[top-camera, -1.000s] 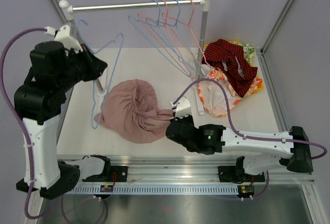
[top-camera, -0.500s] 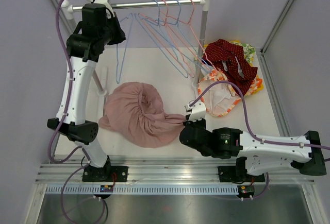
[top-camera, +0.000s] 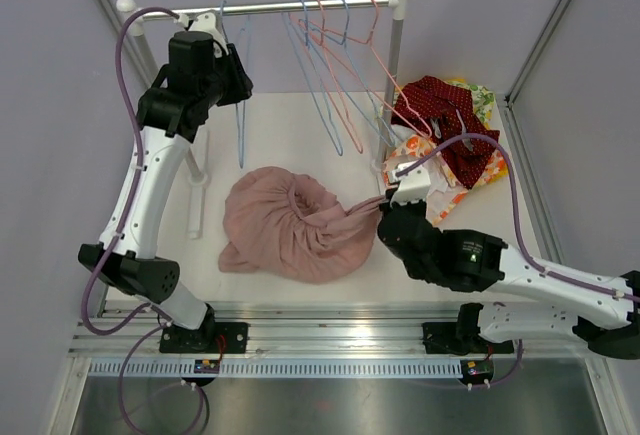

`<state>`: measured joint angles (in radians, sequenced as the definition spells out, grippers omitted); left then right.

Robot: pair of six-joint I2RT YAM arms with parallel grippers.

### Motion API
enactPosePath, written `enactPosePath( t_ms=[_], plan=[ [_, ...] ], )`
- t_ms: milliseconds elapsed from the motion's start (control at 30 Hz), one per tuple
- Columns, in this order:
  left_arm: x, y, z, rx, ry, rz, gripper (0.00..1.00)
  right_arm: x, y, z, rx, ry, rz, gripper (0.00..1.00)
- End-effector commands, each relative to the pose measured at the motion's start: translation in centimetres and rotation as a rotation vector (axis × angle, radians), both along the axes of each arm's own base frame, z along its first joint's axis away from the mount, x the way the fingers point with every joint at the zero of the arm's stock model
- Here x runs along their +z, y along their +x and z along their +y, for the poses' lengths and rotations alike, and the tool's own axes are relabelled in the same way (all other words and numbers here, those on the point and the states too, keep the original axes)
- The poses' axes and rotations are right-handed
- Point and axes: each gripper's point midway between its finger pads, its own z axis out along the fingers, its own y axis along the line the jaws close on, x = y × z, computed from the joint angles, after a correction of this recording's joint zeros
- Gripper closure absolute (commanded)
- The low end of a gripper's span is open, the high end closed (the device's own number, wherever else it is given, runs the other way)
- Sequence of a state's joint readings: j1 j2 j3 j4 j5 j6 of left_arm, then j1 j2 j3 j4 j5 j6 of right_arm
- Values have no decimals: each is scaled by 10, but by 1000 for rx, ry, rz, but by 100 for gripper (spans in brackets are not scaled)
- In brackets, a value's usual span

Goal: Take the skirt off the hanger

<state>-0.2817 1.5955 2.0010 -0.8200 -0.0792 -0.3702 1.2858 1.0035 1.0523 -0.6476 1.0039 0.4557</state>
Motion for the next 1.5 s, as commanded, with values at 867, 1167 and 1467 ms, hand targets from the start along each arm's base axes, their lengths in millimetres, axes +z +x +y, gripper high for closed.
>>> enactPosePath(
  t_ms=[867, 1167, 1467],
  plan=[
    [-144, -164, 60, 32, 84, 43, 16, 283, 229, -192, -526, 53, -366, 100],
    [-165, -172, 63, 49, 82, 71, 16, 347, 270, -220, -537, 269, -637, 100],
    [-166, -170, 65, 61, 81, 72, 16, 181, 397, -198, -434, 287, -296, 100]
  ],
)
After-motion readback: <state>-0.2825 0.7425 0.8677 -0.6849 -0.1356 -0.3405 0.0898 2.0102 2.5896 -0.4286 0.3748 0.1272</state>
